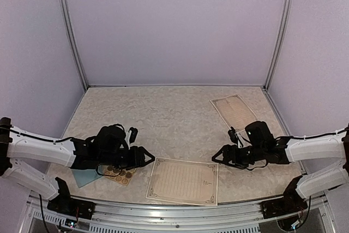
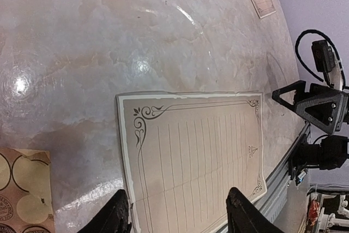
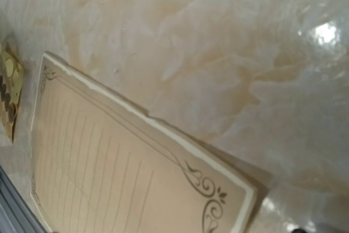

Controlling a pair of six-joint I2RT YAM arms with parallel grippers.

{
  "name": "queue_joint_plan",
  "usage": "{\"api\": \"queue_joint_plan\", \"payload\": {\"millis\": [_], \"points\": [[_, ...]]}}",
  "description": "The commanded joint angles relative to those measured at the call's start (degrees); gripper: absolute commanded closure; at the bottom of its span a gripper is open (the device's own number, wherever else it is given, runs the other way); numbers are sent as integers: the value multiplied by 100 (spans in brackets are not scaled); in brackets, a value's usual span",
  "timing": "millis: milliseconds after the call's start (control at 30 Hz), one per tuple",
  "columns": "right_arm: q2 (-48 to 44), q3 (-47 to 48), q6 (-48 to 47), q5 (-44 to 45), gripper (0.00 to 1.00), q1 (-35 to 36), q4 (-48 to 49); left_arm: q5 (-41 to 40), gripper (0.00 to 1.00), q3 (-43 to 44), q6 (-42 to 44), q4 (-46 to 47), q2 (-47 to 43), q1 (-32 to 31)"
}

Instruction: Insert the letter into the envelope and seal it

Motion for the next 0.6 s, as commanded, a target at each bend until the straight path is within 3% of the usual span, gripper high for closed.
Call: {"api": "queue_joint_plan", "payload": {"millis": [0, 233, 367, 567], "points": [[269, -49, 229, -11, 12, 91, 411, 40, 43, -64, -69, 380, 222, -41], [566, -54, 303, -47, 14, 116, 599, 166, 45, -133, 7, 690, 669, -56], [742, -58, 381, -54, 15, 154, 699, 243, 55, -131, 37, 803, 937, -78], [961, -81, 495, -87, 16, 222, 887, 302, 60, -94, 68, 856, 1259, -76]]}}
